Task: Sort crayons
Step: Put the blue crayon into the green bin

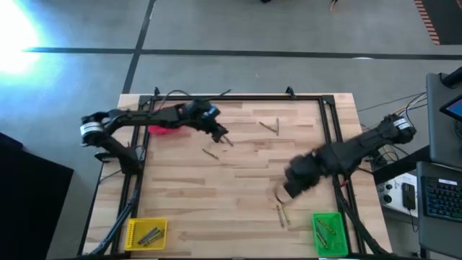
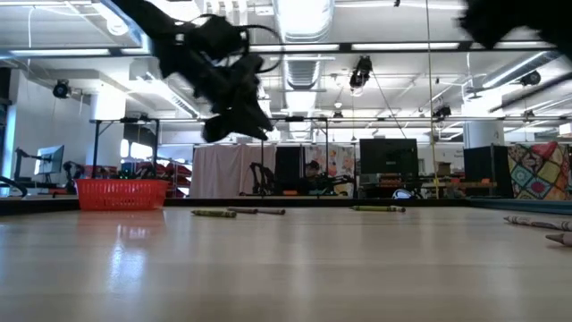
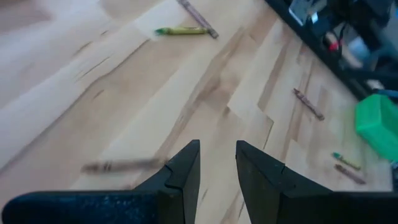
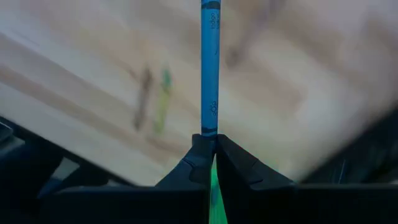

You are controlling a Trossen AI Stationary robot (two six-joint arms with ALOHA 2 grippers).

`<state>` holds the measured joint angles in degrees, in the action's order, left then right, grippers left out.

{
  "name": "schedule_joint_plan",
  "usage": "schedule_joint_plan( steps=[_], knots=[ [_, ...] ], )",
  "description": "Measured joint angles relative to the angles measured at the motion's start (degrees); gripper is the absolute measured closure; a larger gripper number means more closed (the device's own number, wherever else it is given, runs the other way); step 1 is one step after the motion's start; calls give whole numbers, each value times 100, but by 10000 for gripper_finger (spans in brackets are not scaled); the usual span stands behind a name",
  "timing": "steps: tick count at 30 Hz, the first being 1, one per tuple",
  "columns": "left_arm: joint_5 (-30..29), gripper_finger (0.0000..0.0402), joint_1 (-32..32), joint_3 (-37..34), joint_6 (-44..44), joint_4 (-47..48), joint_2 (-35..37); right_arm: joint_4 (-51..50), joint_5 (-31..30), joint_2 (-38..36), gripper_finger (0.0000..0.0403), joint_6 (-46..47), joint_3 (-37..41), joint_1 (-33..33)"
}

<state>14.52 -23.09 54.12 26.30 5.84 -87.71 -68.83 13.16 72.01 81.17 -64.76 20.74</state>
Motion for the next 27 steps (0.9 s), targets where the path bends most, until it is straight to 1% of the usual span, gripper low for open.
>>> schedule_joint_plan(
  steps=[3,6,9,11,13,15,18,22,24,27],
  knots=[
    [30,316,115,854,-488,709,-533,129,351,-172,394,1234,281,876],
    [180,316,188,1640,-956,1400,-969,514,537,-220,394,2372,479,1708],
    [352,316,209,2267,-1312,1725,-1274,1096,528,-210,394,3276,666,2387],
    [447,316,208,2568,-1472,1791,-1427,1511,443,-178,394,3636,782,2734],
    [451,316,207,2818,-1573,1810,-1554,1758,233,-105,392,3941,905,3017],
    [452,316,194,3053,-1629,1896,-1652,2030,97,-14,390,4238,1033,3219],
    [448,316,187,3317,-1706,2121,-1713,2469,57,125,389,4536,1159,3442],
    [426,316,190,3369,-1710,2348,-1705,2584,9,412,382,4640,1135,3578],
    [404,316,190,3366,-1732,2555,-1693,2572,26,538,373,4638,1112,3606],
    [401,316,187,3358,-1908,2999,-1694,2548,31,676,347,4633,1096,3607]
  ],
)
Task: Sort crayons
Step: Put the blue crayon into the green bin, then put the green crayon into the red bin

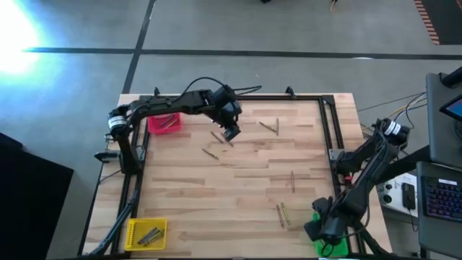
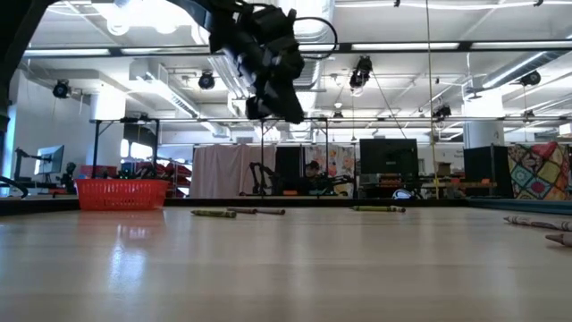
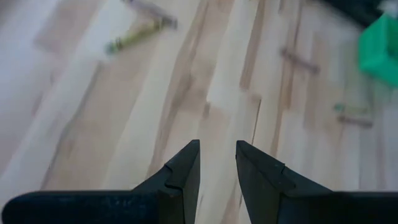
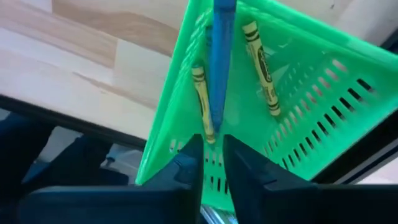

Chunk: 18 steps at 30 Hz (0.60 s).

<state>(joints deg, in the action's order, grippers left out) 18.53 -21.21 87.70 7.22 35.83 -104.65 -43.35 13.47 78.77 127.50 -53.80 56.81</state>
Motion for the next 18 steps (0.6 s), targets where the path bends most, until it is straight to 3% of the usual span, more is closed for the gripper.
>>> schedule_joint_plan(
  steps=[8,11,13,18],
  knots=[
    [-14,316,12,-99,-302,817,-158,-313,-659,24,286,44,-84,42],
    [-14,316,27,-122,-313,890,-177,-525,-1185,-39,279,-142,-234,33],
    [-120,316,30,-173,-323,867,-182,-726,-1962,-75,278,-459,-347,20],
    [-750,315,39,-612,-169,802,-182,-961,-4738,-80,285,-1012,-533,-33]
  ],
)
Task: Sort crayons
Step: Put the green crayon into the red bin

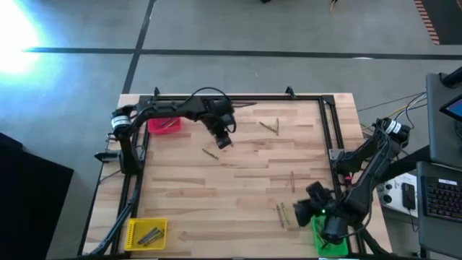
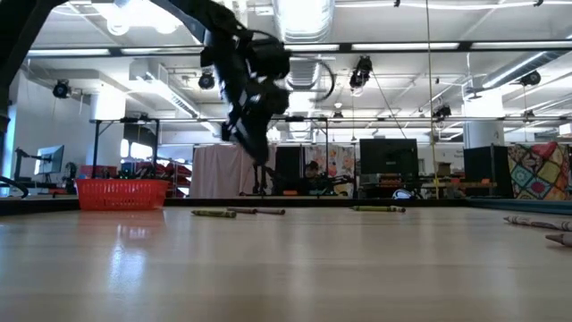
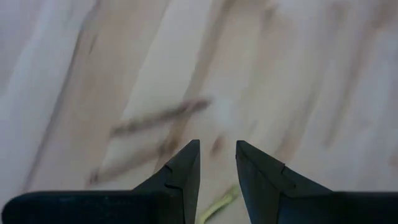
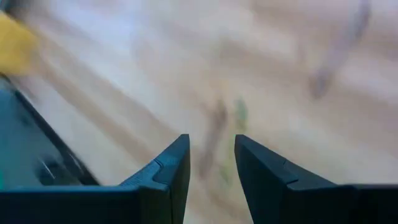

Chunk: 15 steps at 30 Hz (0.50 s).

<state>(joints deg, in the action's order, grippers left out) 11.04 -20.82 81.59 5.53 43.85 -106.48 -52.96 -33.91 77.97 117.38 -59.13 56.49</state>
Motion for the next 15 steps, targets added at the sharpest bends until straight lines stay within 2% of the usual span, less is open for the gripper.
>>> schedule_joint_plan(
  steps=[1,3,9,11,15],
  knots=[
    [-95,315,0,-120,115,51,-1,-62,-331,0,286,-24,-25,-34],
    [-288,315,-13,-420,532,172,0,-206,-595,0,288,-35,-55,-115],
    [-262,288,-58,-1399,1539,10,20,-431,-617,0,289,-123,81,-385],
    [-259,270,-33,-1599,1480,-86,22,-420,-619,2,289,-203,135,-481],
    [-263,233,128,-1684,638,-150,46,-438,-621,2,289,-662,211,-736]
  ],
)
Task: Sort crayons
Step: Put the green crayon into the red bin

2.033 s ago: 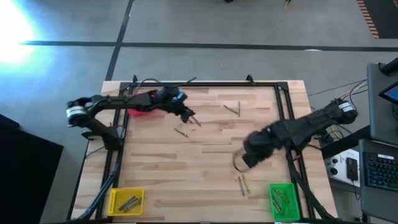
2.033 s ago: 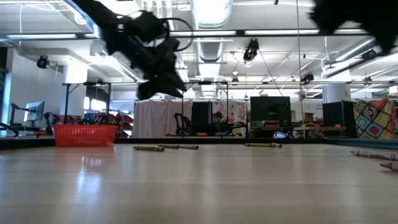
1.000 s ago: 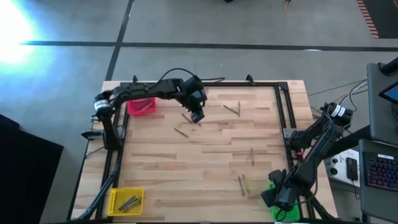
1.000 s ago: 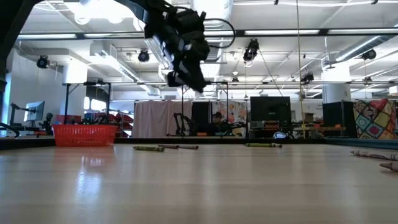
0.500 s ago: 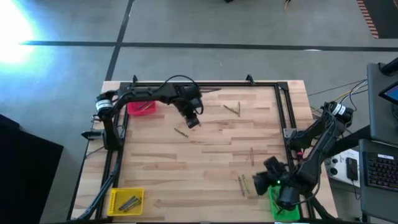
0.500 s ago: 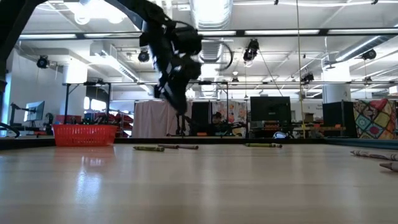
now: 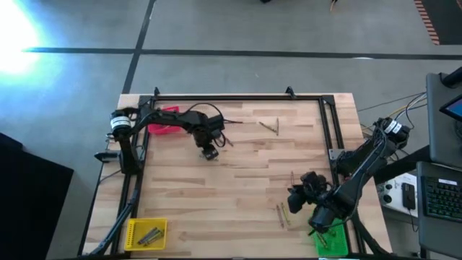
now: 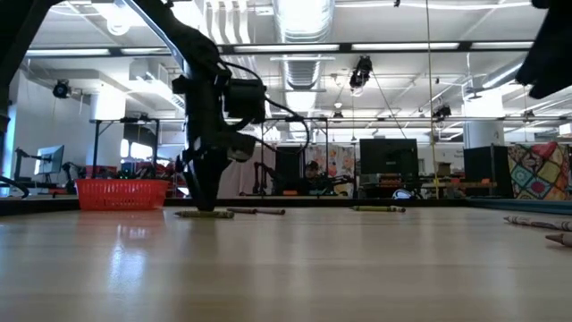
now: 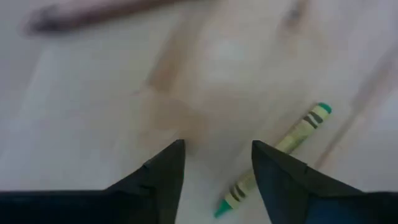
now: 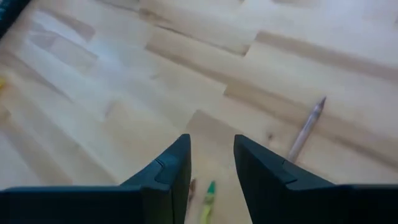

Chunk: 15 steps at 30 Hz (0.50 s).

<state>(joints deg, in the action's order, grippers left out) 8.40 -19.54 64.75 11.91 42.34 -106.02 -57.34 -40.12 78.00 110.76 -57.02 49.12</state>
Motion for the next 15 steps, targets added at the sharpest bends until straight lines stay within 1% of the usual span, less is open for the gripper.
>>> schedule_joint_plan(
  steps=[4,7,10,15],
  knots=[
    [3,212,117,-3,-787,-99,0,-4,-2,0,289,-691,3,-352],
    [10,210,126,34,-972,-9,1,2,-2,0,289,-1007,3,-598],
    [68,215,124,216,-1152,233,9,61,6,0,289,-1261,3,-781],
    [810,231,255,460,-1683,509,175,85,304,0,289,-1509,3,-925]
  ],
)
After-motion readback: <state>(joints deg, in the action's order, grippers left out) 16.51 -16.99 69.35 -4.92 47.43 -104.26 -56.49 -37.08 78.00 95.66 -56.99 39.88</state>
